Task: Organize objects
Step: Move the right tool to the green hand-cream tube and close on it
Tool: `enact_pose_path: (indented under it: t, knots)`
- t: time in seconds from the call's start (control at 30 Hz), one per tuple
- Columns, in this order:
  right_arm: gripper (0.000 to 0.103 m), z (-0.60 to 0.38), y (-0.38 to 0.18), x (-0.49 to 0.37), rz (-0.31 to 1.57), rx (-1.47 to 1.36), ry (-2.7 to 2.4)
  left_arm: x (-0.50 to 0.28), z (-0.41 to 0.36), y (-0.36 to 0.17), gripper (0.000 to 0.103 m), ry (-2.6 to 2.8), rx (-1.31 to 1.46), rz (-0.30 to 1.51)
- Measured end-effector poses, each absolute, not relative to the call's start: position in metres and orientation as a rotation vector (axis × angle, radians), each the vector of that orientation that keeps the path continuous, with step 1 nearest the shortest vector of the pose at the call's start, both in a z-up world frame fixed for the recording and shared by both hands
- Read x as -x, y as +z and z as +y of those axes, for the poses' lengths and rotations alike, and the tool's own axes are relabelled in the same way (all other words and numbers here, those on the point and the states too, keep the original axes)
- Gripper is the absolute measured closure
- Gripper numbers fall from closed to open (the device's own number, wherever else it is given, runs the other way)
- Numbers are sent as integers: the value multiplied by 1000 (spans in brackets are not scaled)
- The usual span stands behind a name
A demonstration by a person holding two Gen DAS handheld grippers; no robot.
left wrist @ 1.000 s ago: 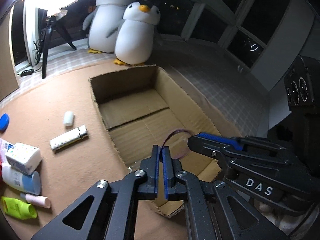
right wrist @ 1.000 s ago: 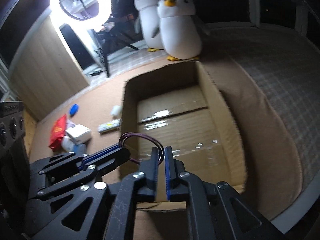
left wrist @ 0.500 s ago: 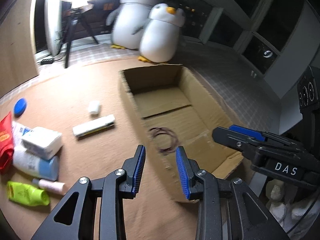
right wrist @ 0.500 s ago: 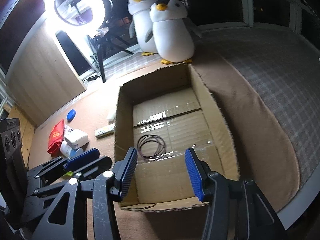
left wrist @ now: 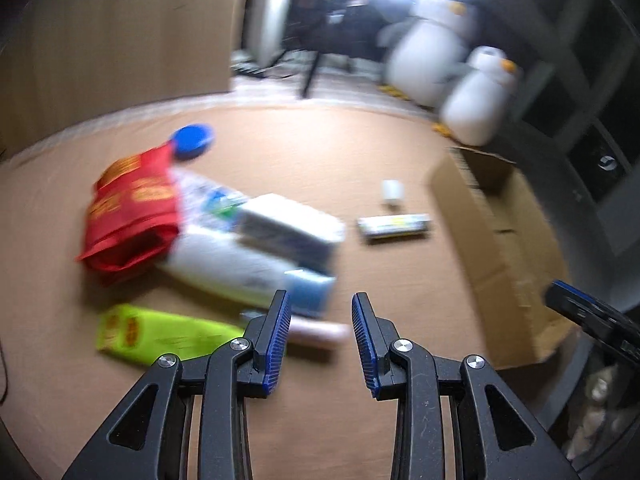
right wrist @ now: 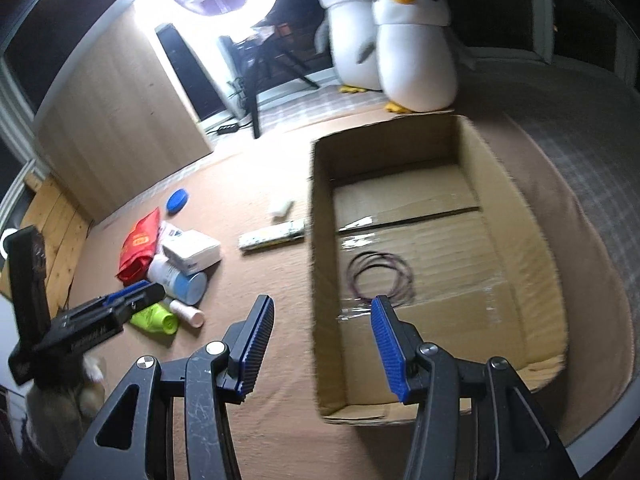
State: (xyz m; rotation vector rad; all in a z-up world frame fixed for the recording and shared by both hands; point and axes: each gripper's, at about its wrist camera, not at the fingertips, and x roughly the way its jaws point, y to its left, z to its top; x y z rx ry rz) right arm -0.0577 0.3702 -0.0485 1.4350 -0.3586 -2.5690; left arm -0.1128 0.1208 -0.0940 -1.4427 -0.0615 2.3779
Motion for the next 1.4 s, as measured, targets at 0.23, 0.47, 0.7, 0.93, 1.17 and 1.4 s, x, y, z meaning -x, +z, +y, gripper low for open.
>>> enact_pose_path:
  t: [0.23,0.47,0.7,0.93,1.17,1.4]
  knots:
    - [55,339,-57,57,-316,-1455,-2506,137,60,-124,69,2411,1579,-141]
    - [55,323,-61,54,-321,-1486,-2473,148,48,-134,69,2418,1600,-98]
    - [55,317,-60,52,-332,-1489,-2466,146,65,-145,69,2352,1585,-6]
    - [55,309,-60,53,-332,-1492,-2434,122,85,-150,70,2300,1530,103]
    - [55,279,-61,60,-259,-1485,-2322,103,72,-132,69,2351,1479,16]
    - [55,223,-77,82,-131,-1512,-2083,72,28,-122,69,2364,1497,-137]
